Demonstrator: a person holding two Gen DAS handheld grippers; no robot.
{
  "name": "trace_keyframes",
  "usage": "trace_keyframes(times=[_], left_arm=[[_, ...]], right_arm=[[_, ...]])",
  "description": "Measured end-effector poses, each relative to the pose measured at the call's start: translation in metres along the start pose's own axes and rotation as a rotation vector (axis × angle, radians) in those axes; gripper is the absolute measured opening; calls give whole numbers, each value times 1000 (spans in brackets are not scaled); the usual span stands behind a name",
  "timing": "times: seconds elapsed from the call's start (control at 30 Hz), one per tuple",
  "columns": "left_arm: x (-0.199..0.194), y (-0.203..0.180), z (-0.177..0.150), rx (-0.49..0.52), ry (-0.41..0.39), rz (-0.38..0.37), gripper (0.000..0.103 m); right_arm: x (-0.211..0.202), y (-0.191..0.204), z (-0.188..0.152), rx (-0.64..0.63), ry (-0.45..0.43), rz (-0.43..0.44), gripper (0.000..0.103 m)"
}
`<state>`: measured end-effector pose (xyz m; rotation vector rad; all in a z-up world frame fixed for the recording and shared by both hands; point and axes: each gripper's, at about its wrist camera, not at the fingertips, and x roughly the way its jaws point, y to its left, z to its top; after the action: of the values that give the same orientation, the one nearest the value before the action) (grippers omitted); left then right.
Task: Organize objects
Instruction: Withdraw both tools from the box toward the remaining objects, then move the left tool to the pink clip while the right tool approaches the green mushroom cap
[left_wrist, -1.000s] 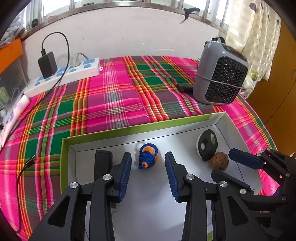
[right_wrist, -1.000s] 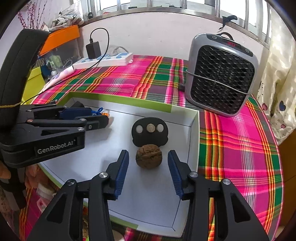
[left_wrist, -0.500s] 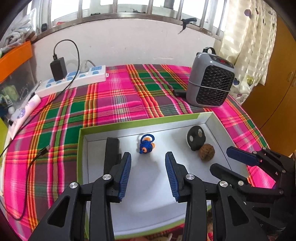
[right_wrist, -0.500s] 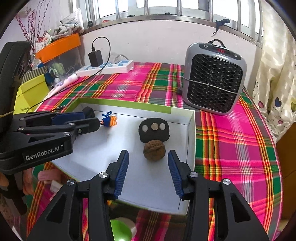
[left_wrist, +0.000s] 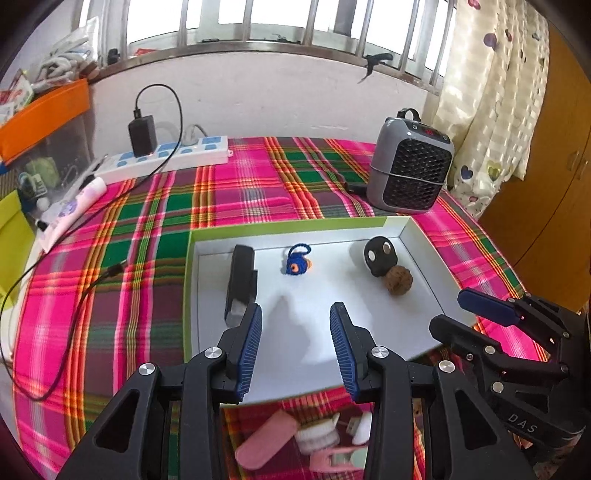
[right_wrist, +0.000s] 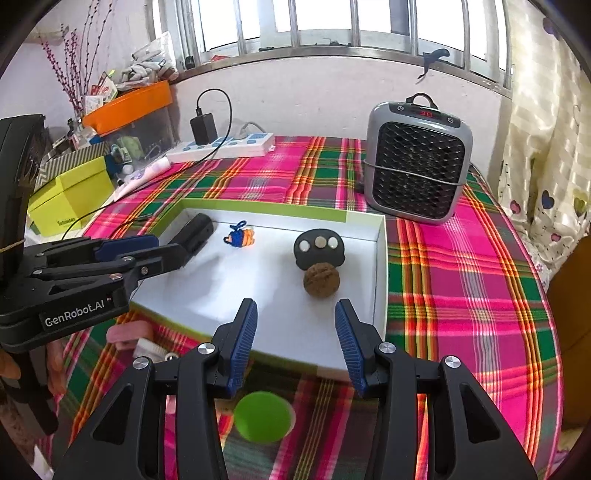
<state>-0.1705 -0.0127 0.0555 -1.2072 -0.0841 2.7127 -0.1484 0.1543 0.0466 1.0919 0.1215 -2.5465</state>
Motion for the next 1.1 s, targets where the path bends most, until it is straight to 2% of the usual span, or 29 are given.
trace_keyframes(times=[0.17, 0.47, 0.8, 1.1], left_arm=[[-9, 0, -9, 2, -6, 8, 37], [-28, 15, -30, -53, -25, 8, 37], [-47, 30, -56, -90, -45, 5, 40], [-44, 35, -74, -85, -17, -16, 42]], right_arm=[[-11, 4, -7, 6, -28, -2, 45], [-28, 6, -20, 19, -58, 11, 45], [-41, 7, -40, 31, -67, 16, 45], [-42, 8, -55, 40, -53, 25, 45]])
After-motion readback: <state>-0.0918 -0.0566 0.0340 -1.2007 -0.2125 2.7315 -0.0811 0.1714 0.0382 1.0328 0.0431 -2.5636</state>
